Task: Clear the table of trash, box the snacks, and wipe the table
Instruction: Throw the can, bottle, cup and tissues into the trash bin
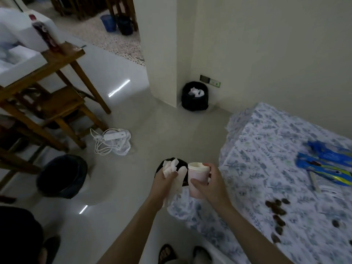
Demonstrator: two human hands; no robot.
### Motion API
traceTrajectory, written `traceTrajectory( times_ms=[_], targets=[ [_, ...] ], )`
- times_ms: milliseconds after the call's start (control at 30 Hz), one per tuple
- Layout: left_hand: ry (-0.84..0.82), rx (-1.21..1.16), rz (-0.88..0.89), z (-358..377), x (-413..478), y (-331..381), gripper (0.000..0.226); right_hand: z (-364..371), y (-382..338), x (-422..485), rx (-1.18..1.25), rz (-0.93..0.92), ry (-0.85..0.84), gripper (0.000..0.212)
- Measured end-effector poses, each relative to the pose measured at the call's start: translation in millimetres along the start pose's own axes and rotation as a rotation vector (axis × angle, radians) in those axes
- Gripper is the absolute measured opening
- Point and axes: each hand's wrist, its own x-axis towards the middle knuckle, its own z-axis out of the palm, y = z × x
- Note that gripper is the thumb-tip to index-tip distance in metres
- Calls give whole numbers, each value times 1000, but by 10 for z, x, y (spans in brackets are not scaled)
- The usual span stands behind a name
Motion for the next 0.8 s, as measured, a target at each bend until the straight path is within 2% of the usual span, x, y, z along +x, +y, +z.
traceTrajectory(
  times_ms=[100, 267, 467, 600, 800],
  targets=[
    [2, -17, -63, -61, 204, -88, 39, 137, 38, 154, -40, 30, -18, 66],
    [2, -21, -143, -60, 530, -81, 18, 337, 136, 502, -42, 105, -5, 71],
    [25, -72, -231, -8, 1156, -167, 22, 500, 344, 967, -47, 172, -49, 76],
    [48, -63, -302, 9, 1553, -435, 10, 645, 570, 1238, -72, 252, -70, 77],
    [67, -28, -345, -97, 2290, -1182, 13, 1311, 1247, 1756, -78, 383, -103, 80]
  ],
)
